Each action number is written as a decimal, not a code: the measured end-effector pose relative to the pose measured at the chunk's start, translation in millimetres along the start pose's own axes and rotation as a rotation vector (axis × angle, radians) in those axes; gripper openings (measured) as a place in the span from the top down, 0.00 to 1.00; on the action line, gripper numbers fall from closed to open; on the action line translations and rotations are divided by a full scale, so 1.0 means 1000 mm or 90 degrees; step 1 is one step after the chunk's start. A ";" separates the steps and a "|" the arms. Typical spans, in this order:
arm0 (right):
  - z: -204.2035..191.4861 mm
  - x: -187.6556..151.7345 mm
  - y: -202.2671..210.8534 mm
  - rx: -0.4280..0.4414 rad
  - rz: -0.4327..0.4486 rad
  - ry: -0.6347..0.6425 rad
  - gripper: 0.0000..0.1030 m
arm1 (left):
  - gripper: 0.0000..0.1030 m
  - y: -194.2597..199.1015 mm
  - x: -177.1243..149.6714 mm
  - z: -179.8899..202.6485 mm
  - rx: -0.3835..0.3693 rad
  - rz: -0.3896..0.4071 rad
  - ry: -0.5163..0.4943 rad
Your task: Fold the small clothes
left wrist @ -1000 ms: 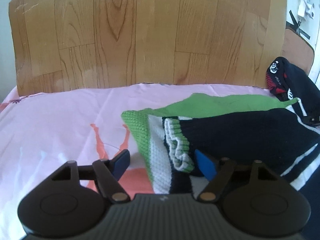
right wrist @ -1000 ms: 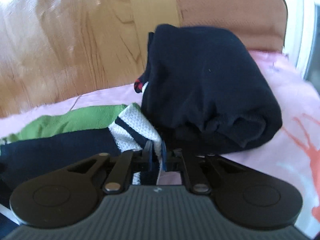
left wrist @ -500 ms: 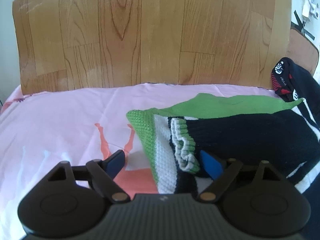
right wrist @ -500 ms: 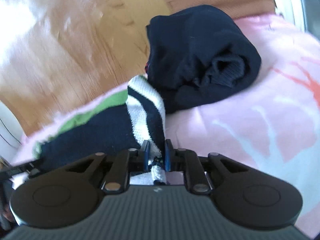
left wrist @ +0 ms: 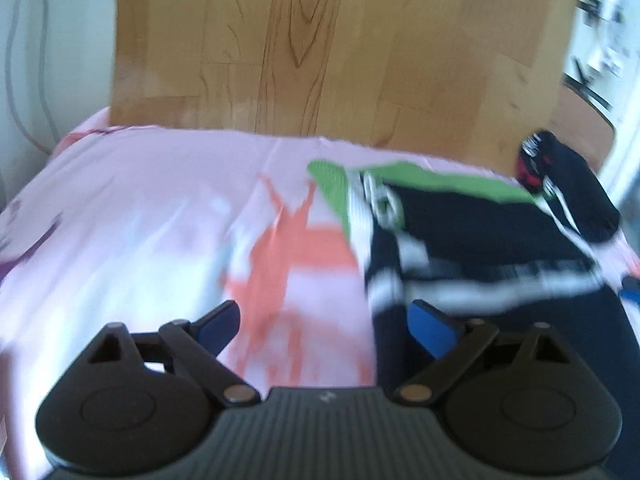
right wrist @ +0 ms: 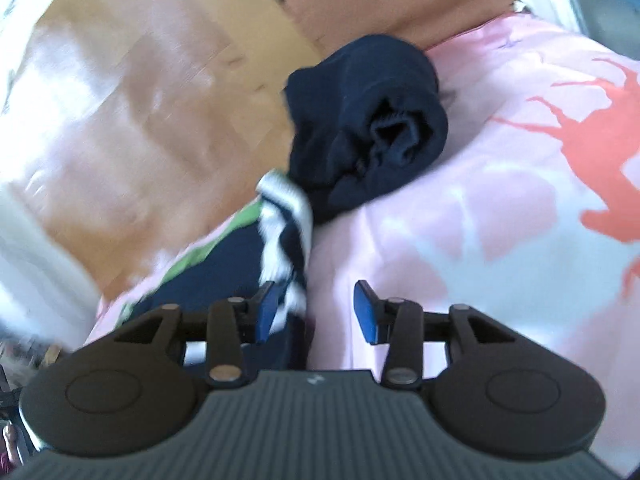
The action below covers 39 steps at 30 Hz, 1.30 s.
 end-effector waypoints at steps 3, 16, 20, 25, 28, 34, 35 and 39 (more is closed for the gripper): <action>-0.009 -0.013 0.016 0.012 -0.025 0.046 0.56 | 0.09 0.028 -0.038 -0.010 0.020 -0.021 -0.003; -0.025 -0.045 0.032 -0.018 -0.045 0.158 0.93 | 0.82 0.051 -0.072 0.014 0.109 0.005 -0.035; -0.016 -0.045 0.045 -0.029 -0.042 0.119 0.88 | 0.74 0.056 -0.076 0.016 0.127 -0.012 -0.040; -0.019 -0.062 0.094 0.066 -0.091 0.101 0.62 | 0.46 0.077 -0.100 0.013 0.099 -0.061 -0.046; -0.018 -0.078 0.122 0.106 -0.133 0.091 0.58 | 0.45 0.093 -0.116 0.009 0.076 -0.096 -0.025; -0.020 -0.110 0.149 0.164 -0.200 0.062 0.58 | 0.45 0.123 -0.143 0.016 0.026 -0.162 -0.004; -0.022 -0.116 0.150 0.171 -0.211 0.064 0.59 | 0.45 0.125 -0.148 0.017 0.027 -0.170 -0.010; -0.024 -0.126 0.156 0.214 -0.218 0.058 0.59 | 0.41 0.134 -0.162 0.023 0.022 -0.186 -0.021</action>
Point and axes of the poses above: each gripper's, at about its wrist camera, not at the fingertips, and y roughly against the way its jaws point, z to its right, x to its top, the point moved 9 cm from there along -y, roughly the way its jaws point, and after that the axes turned 13 degrees about y, right-handed, at the moved point
